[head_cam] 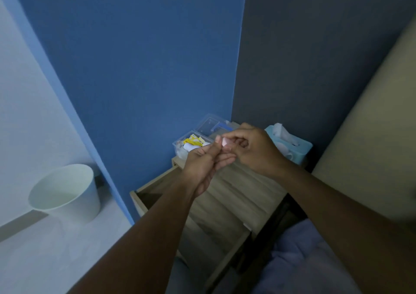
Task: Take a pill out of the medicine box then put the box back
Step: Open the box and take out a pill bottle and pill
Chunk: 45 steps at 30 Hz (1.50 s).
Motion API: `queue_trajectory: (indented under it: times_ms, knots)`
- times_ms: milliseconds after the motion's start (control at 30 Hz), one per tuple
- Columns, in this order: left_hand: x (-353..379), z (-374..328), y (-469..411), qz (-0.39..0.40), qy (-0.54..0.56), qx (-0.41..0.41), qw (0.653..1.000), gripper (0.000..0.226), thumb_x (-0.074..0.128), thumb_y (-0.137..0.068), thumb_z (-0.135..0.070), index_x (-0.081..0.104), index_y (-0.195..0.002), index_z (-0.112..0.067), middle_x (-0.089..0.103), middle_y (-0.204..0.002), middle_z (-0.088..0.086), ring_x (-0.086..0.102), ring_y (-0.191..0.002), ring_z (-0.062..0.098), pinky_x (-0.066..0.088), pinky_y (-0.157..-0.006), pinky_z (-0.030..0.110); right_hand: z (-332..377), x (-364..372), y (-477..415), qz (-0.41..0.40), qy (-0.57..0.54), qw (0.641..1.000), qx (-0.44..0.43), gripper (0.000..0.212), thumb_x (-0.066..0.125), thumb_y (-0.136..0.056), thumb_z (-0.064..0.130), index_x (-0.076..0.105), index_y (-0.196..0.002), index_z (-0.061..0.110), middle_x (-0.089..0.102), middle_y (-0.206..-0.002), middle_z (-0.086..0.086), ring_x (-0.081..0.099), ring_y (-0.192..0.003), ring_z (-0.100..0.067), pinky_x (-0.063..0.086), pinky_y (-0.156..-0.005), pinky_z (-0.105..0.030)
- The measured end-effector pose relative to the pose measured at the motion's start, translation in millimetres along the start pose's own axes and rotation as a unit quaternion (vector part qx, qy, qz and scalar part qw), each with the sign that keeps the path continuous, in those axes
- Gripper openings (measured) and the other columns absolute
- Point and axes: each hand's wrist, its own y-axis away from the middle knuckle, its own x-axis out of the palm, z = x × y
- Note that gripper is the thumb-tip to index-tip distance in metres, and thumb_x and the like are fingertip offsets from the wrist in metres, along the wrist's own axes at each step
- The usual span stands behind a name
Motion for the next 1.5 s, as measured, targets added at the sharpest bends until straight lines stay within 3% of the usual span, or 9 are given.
queue_trajectory:
  times_ms: [167, 267, 400, 533, 733, 933, 1067, 1267, 1500]
  knots:
    - [8, 6, 20, 0.005, 0.054, -0.011, 0.998, 0.039, 0.061, -0.092, -0.034, 0.080, -0.077, -0.004, 0.077, -0.084, 0.017, 0.076, -0.079, 0.019, 0.060, -0.069, 0.022, 8, -28, 9, 0.118, -0.084, 0.989, -0.006, 0.037, 0.075, -0.085, 0.005, 0.070, -0.120, 0.013, 0.069, -0.111, 0.003, 0.067, -0.102, -0.008, 0.054, -0.092, -0.021]
    - [11, 6, 25, 0.004, 0.089, -0.012, 0.996, 0.043, 0.065, -0.087, -0.035, 0.072, -0.096, 0.007, 0.074, -0.097, 0.021, 0.074, -0.092, 0.023, 0.060, -0.075, 0.025, 13, -32, 12, 0.119, -0.129, 0.983, 0.053, 0.056, 0.081, -0.081, 0.020, 0.061, -0.133, 0.020, 0.064, -0.129, 0.006, 0.062, -0.112, -0.004, 0.054, -0.095, -0.028]
    - [14, 4, 27, 0.018, 0.067, -0.006, 0.998, 0.043, 0.070, -0.078, -0.040, 0.075, -0.086, 0.001, 0.076, -0.095, 0.022, 0.076, -0.089, 0.024, 0.060, -0.070, 0.022, 18, -30, 6, 0.044, 0.014, 0.997, 0.059, 0.038, 0.074, -0.074, 0.063, 0.079, -0.089, 0.029, 0.074, -0.081, 0.012, 0.064, -0.070, 0.009, 0.045, -0.062, -0.005]
    - [12, 4, 24, 0.002, 0.066, -0.015, 0.998, 0.042, 0.064, -0.086, -0.039, 0.072, -0.089, 0.003, 0.077, -0.088, 0.020, 0.077, -0.084, 0.022, 0.059, -0.067, 0.022, 17, -36, 0, 0.117, -0.032, 0.992, 0.030, 0.023, 0.082, -0.078, 0.036, 0.079, -0.098, 0.025, 0.077, -0.088, 0.005, 0.073, -0.085, -0.007, 0.056, -0.077, -0.019]
    - [9, 6, 22, 0.005, 0.091, -0.033, 0.995, 0.039, 0.061, -0.092, -0.033, 0.068, -0.093, 0.005, 0.077, -0.087, 0.021, 0.077, -0.084, 0.023, 0.060, -0.067, 0.024, 7, -36, -1, 0.137, -0.089, 0.987, 0.007, 0.042, 0.082, -0.075, 0.003, 0.074, -0.111, 0.023, 0.074, -0.107, 0.000, 0.068, -0.099, -0.013, 0.055, -0.082, -0.025]
    - [3, 14, 17, 0.016, 0.091, -0.042, 0.995, 0.038, 0.058, -0.095, -0.031, 0.075, -0.085, 0.002, 0.077, -0.086, 0.018, 0.077, -0.082, 0.020, 0.060, -0.068, 0.023, 9, -36, 3, 0.154, -0.133, 0.977, 0.062, 0.052, 0.084, -0.076, 0.019, 0.067, -0.125, 0.021, 0.067, -0.129, 0.011, 0.067, -0.109, -0.002, 0.055, -0.091, -0.026]
    - [-2, 25, 10, 0.015, 0.096, -0.053, 0.994, 0.036, 0.059, -0.094, -0.031, 0.068, -0.099, 0.004, 0.076, -0.092, 0.023, 0.076, -0.089, 0.024, 0.060, -0.072, 0.025, 8, -34, -1, 0.126, -0.005, 0.988, 0.093, 0.048, 0.086, -0.071, 0.044, 0.076, -0.111, 0.021, 0.077, -0.101, 0.008, 0.072, -0.092, -0.003, 0.057, -0.090, -0.026]
    - [-11, 44, 2, 0.001, 0.122, -0.059, 0.991, 0.043, 0.070, -0.079, -0.035, 0.069, -0.098, 0.003, 0.073, -0.106, 0.026, 0.073, -0.099, 0.029, 0.060, -0.073, 0.027, -9, -35, -3, 0.133, -0.062, 0.986, 0.076, 0.040, 0.082, -0.079, 0.008, 0.072, -0.118, 0.014, 0.076, -0.105, -0.006, 0.070, -0.094, -0.010, 0.054, -0.095, -0.030]
    - [-22, 75, -9, -0.008, 0.166, -0.095, 0.982, 0.033, 0.047, -0.100, -0.009, 0.053, -0.129, 0.004, 0.061, -0.124, 0.033, 0.071, -0.101, 0.035, 0.060, -0.084, 0.037, -64, -21, 24, 0.004, -0.083, 0.987, 0.139, 0.023, 0.077, -0.085, 0.022, 0.075, -0.107, 0.024, 0.076, -0.091, 0.008, 0.069, -0.083, 0.002, 0.055, -0.080, -0.016]
